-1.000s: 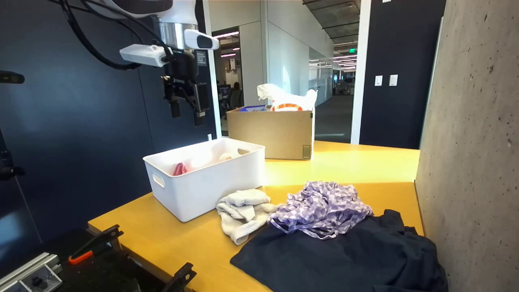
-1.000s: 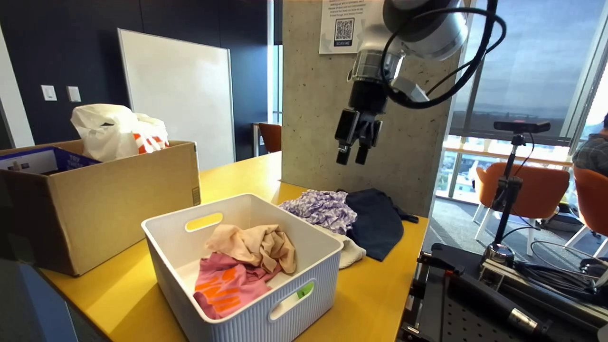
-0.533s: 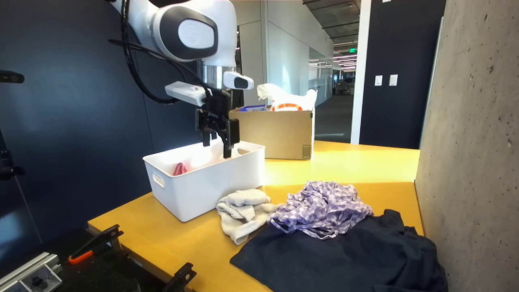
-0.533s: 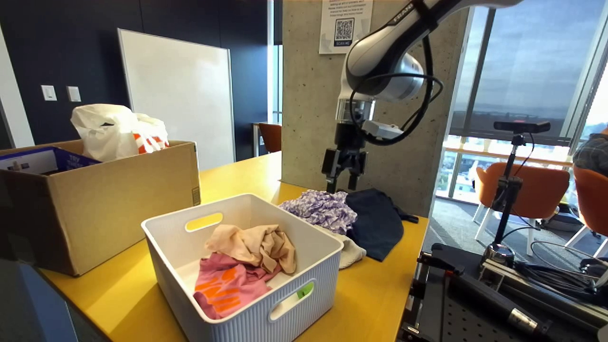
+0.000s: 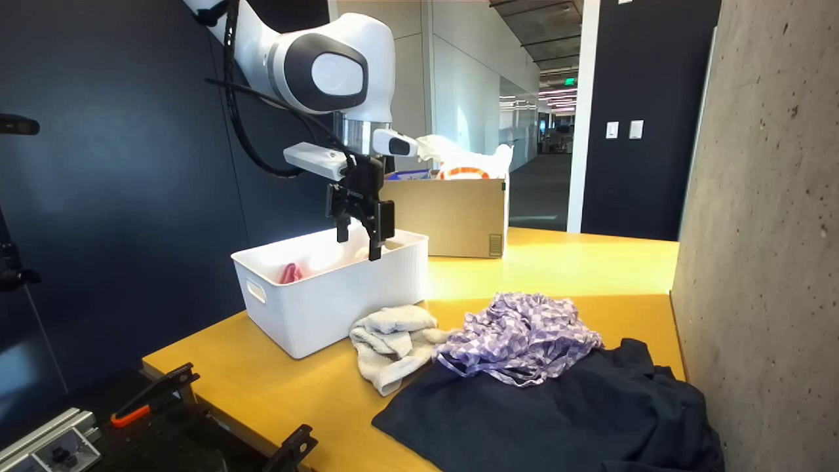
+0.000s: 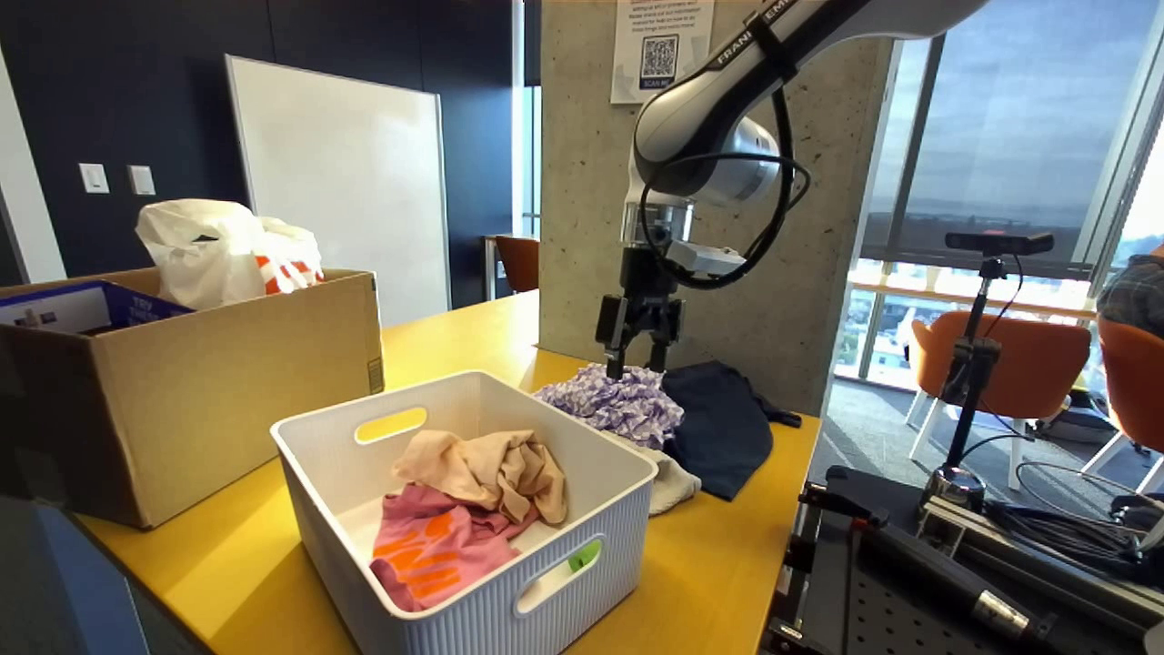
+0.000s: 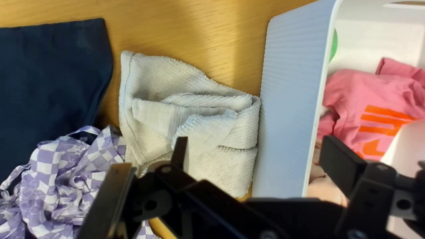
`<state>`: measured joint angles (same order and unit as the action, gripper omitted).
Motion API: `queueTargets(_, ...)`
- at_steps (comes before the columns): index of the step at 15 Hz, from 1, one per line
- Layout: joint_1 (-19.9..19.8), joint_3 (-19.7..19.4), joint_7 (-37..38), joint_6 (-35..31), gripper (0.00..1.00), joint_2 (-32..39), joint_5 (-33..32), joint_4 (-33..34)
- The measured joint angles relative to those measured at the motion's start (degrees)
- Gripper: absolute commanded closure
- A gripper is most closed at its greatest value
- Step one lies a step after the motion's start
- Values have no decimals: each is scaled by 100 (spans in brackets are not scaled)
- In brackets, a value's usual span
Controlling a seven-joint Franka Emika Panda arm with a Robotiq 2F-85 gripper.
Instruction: Put the clothing into the basket
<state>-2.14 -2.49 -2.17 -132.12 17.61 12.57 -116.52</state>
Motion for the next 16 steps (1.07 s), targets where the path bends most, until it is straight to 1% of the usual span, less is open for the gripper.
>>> queueTargets(4,-98,-10,36,-40,0,132,15,122)
queueTargets(8,-372,-20,22,-46,0,630,18,577)
queueTargets(11,-431,-1,17,-14,0,1415,7,1361)
queueTargets(14,-356,82,39,29,0,2342,-10,2257)
queueTargets(16,-289,117,62,57,0,2833,-13,2707)
